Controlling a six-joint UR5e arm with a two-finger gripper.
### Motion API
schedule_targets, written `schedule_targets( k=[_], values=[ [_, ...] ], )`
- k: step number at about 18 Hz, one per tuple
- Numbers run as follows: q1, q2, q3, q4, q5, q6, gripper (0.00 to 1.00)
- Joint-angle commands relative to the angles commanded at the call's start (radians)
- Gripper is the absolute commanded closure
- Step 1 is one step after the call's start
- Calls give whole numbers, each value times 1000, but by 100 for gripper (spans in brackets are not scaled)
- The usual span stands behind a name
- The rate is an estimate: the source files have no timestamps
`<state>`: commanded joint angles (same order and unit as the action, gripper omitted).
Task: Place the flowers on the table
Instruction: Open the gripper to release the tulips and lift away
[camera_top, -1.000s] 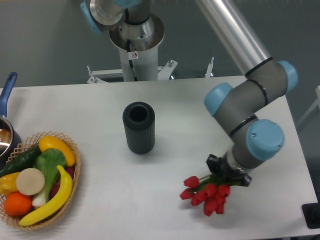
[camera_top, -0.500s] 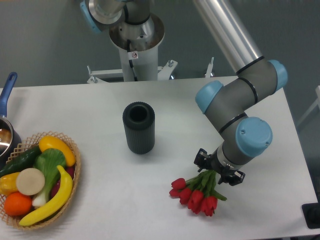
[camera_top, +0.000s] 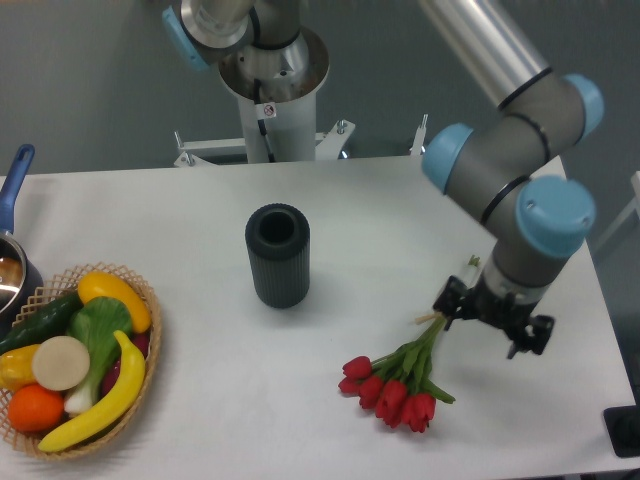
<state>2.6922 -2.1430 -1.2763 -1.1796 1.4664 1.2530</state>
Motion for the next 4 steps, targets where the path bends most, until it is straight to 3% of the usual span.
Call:
schedule_targets(
  k=[4],
  values=[
    [0, 2, -3, -2, 9, 8, 0]
  ],
)
